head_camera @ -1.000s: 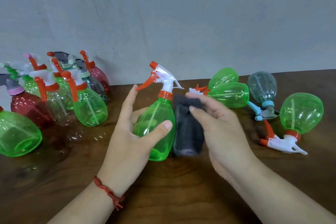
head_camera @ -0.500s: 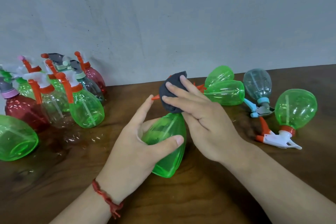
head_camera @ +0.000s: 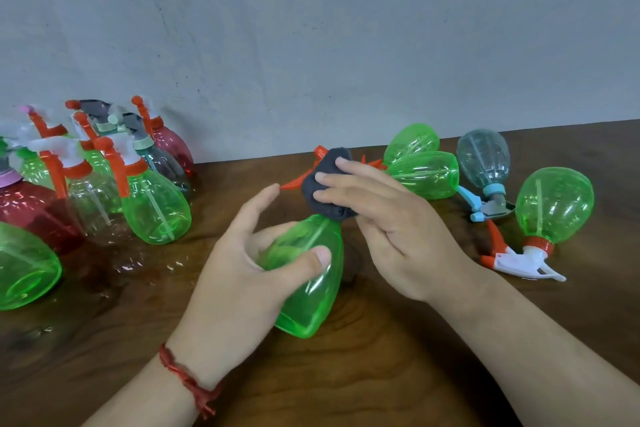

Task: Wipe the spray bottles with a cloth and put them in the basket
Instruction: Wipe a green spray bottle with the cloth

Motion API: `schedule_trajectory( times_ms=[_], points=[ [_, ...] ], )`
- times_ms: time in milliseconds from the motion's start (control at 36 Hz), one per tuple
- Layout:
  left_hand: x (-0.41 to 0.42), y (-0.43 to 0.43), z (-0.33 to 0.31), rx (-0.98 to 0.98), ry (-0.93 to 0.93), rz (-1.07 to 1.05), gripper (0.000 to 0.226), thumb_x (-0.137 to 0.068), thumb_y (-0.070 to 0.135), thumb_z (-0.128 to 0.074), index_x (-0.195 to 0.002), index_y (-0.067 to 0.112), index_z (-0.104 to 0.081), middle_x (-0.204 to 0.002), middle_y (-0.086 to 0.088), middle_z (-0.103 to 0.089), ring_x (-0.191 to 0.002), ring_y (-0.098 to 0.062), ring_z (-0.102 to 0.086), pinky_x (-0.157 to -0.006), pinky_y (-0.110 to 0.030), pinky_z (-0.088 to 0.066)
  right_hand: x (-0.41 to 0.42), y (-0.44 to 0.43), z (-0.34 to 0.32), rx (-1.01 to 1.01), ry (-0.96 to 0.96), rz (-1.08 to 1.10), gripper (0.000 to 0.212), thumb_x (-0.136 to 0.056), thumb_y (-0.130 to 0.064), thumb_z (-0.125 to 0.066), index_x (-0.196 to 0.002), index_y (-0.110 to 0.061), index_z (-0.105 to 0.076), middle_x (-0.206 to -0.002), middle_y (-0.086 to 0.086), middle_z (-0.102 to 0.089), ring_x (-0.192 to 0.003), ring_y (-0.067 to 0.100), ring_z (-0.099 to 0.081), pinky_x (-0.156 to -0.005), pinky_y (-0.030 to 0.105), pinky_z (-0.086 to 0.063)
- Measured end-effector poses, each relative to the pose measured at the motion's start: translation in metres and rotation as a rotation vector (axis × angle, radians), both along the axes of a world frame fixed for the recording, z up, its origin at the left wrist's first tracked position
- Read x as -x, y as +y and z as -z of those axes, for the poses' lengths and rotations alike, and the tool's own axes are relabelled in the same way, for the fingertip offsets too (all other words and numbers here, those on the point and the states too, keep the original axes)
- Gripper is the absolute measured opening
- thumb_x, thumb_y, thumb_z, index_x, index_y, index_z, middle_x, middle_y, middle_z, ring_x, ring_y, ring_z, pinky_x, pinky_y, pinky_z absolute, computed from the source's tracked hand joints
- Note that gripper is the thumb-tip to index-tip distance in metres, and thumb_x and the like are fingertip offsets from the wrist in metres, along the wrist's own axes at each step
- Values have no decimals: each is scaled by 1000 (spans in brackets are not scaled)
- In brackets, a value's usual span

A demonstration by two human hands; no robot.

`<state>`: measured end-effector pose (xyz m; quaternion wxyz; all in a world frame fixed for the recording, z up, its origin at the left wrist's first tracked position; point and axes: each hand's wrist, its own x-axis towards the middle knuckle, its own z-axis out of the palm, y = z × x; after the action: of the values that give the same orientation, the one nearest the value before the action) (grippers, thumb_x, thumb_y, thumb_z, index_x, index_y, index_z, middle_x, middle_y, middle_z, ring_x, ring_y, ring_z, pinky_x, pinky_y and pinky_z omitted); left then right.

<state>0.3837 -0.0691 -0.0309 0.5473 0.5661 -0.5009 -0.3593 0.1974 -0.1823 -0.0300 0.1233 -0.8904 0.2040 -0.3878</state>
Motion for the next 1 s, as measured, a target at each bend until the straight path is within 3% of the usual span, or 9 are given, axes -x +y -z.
schedule_trajectory(
  times_ms=[250,306,417,556,611,722,833,889,1000],
  points=[
    [-5,-6,3,46,173,-60,91,-75,24,-88,-154,37,-44,-121,-3,-80,-110,-27,-78,-102,-48,-55,-7,1,6,5,-196,144,49,-93,6,-46,-128,-14,-74,-143,-5,-65,-139,8,-55,-118,37,-44],
    [-7,-5,3,33,139,-47,98,-75,20,-96,-155,38,-43,-121,-2,-80,-109,-26,-78,-102,-50,-56,-9,2,4,-189,-349,163,46,-92,6,-44,-115,-14,-79,-133,-7,-72,-128,5,-63,-112,32,-50],
    [-15,-4,4,30,11,-2,94,-78,21,-95,-153,44,-43,-124,1,-79,-112,-24,-77,-101,-54,-57,-6,-1,-12,-845,-734,78,43,-98,11,-42,-103,-8,-80,-107,3,-81,-101,25,-77,-88,38,-63],
    [-6,1,7,56,-127,76,94,-73,20,-90,-152,45,-45,-125,7,-78,-113,-17,-76,-100,-43,-59,-1,1,-19,-996,-790,-41,50,-104,6,-36,-122,-18,-76,-119,-4,-78,-105,14,-76,-77,33,-62],
    [0,2,9,67,-101,85,94,-73,19,-90,-151,45,-45,-123,7,-79,-111,-18,-77,-97,-42,-62,-6,4,-16,-1006,-744,-110,54,-103,11,-34,-124,-17,-74,-121,0,-78,-103,16,-77,-79,31,-63],
    [-1,-4,8,123,43,-25,96,-72,14,-95,-151,39,-47,-119,1,-81,-106,-25,-79,-88,-46,-63,-10,7,-5,-721,-614,26,54,-101,12,-42,-129,-20,-75,-129,-6,-75,-125,12,-68,-115,43,-49],
    [-14,-6,3,154,117,-86,91,-70,16,-85,-151,36,-49,-116,-1,-81,-105,-23,-79,-81,-33,-64,-4,3,-5,-683,-524,125,51,-102,8,-43,-115,-24,-82,-112,-12,-79,-113,8,-71,-107,40,-53],
    [-17,-6,2,143,85,-52,91,-71,15,-85,-151,37,-49,-118,-2,-81,-106,-24,-79,-84,-34,-65,-3,2,-8,-684,-585,133,49,-102,9,-43,-110,-20,-82,-107,-10,-80,-108,9,-73,-99,36,-55],
    [-12,-5,5,121,-30,28,92,-74,14,-87,-152,40,-46,-121,1,-80,-110,-22,-78,-91,-44,-64,-10,7,-8,-765,-716,2,51,-102,13,-41,-120,-17,-77,-123,-8,-77,-118,6,-70,-96,23,-56]
  ],
)
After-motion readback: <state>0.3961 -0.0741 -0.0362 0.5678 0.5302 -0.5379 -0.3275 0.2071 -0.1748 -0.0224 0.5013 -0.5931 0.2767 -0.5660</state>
